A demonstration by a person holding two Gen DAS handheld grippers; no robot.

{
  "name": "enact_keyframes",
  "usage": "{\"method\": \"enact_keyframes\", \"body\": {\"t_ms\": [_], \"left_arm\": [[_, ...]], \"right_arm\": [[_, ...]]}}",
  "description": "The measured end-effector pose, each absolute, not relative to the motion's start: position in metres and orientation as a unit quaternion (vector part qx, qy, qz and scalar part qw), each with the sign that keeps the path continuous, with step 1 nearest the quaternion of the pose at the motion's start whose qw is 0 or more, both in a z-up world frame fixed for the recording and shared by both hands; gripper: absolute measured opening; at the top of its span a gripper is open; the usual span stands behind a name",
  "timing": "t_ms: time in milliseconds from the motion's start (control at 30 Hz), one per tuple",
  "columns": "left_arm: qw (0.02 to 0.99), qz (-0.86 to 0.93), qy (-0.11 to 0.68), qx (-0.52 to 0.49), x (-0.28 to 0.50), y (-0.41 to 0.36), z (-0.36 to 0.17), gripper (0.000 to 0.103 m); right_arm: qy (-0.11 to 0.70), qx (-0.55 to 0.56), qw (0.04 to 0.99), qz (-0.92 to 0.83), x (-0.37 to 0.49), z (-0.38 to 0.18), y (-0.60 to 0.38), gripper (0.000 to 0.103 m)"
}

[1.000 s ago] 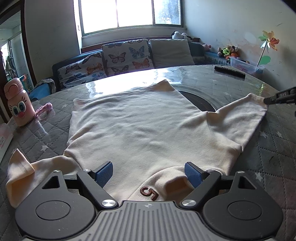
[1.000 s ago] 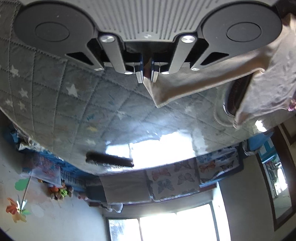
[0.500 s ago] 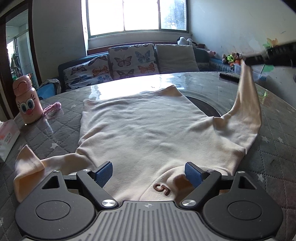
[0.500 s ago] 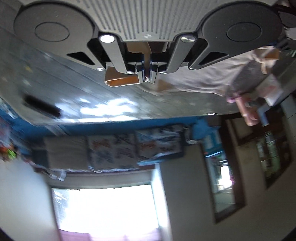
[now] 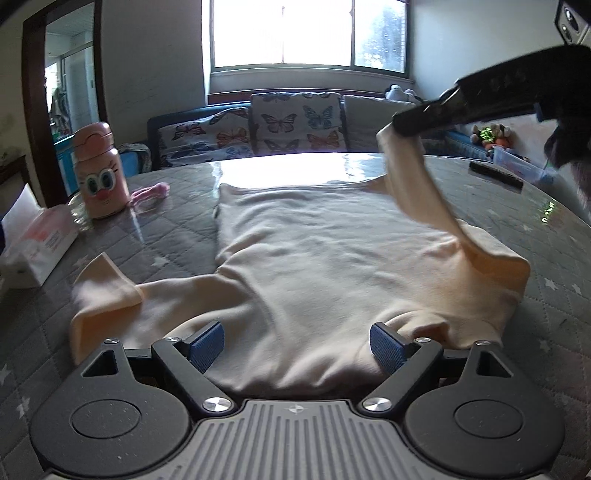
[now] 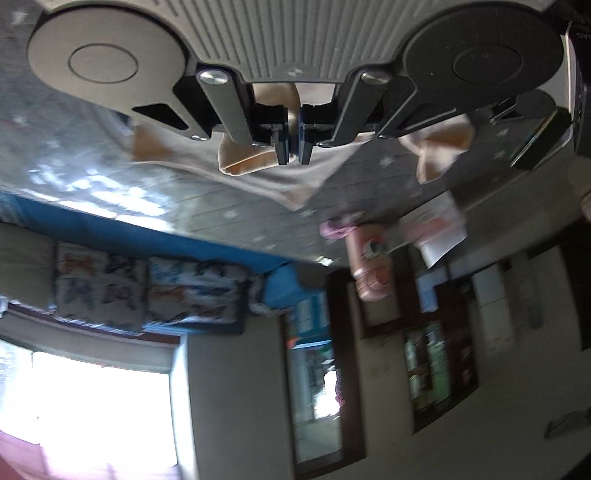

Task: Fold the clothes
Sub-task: 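Lift the sleeve with the right gripper and fold it across the sweatshirt body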

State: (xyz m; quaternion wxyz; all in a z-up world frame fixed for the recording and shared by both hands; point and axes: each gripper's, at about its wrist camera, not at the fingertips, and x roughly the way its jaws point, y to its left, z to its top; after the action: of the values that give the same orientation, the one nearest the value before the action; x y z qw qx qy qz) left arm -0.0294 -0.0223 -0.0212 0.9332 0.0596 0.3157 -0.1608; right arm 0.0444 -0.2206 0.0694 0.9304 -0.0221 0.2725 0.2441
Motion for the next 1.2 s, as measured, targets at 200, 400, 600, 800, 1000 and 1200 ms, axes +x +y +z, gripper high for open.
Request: {"method": "enact_keyframes", "body": {"t_ms": [200,400,600,800,1000,1200], "left_arm": [[0.935,-0.153,0.316,0.055,-0.03,-0.015,-0.021,0.088],[0.934,-0.155,0.316,0.055,-0.025,-0.022,-0.021,0.088],[0.932,-0.17,0.315,0.061,-0.018,-0.04,-0.02,0.088],[0.929,-0.179,0.315,0.069,-0.009,-0.055,-0.019,0.088],[0.928,-0.184,0.316,0.071,0.0,-0.064,-0.019,0.087],[0.926,-0.171,0.331,0.066,0.008,-0.061,-0.025,0.08]], "right_arm": [[0.299,-0.033,0.91,0.284,0.041,0.054,-0.191,0.01],[0.31,-0.043,0.912,0.266,0.032,0.056,-0.221,0.018],[0.379,-0.049,0.896,0.228,0.026,0.021,-0.267,0.018],[0.427,-0.04,0.879,0.206,0.013,-0.016,-0.298,0.019],[0.415,-0.046,0.883,0.214,0.008,-0.009,-0.304,0.025],[0.399,-0.024,0.897,0.19,0.028,-0.002,-0.317,0.026]]}}
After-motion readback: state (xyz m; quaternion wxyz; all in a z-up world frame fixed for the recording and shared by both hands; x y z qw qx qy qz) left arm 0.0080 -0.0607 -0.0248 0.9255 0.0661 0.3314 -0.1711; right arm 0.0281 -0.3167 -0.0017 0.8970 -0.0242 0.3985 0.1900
